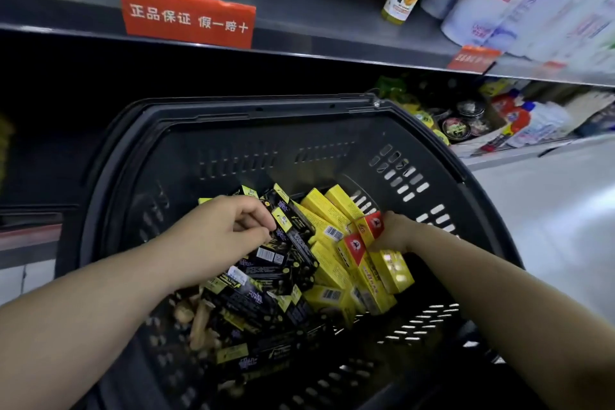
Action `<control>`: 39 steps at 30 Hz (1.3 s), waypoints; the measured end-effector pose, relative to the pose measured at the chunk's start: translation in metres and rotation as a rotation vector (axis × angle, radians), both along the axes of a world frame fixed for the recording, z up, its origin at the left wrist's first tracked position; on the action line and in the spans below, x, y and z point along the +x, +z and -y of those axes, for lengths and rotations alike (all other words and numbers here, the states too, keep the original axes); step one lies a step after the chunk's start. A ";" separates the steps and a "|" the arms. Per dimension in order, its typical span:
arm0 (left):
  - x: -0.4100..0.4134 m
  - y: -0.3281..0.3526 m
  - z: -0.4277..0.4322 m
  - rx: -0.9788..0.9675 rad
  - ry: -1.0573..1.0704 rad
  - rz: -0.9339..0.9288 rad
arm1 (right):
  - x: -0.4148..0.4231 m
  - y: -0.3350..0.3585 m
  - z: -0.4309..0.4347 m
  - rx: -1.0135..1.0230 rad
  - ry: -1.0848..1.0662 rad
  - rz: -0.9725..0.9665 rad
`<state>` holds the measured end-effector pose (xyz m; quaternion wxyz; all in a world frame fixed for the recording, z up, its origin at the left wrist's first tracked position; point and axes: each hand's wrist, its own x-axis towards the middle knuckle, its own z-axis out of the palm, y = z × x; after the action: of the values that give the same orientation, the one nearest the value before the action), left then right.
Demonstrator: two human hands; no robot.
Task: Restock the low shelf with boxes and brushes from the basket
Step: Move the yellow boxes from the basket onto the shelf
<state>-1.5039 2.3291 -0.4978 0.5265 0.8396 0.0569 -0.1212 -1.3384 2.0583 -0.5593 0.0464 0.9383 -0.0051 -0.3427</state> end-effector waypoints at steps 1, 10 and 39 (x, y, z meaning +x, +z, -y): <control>0.001 0.000 0.000 0.002 0.000 -0.006 | 0.001 0.006 -0.004 0.151 -0.074 -0.005; 0.002 0.002 0.000 -0.227 0.032 -0.215 | -0.049 0.078 -0.097 1.264 -0.286 -0.557; 0.005 -0.005 -0.005 -0.461 0.317 -0.337 | -0.021 0.060 -0.062 0.726 -0.161 -0.262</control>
<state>-1.4985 2.3345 -0.5024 0.6981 0.6472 0.2443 -0.1849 -1.3597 2.1208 -0.4991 -0.3152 0.8385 0.0490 -0.4417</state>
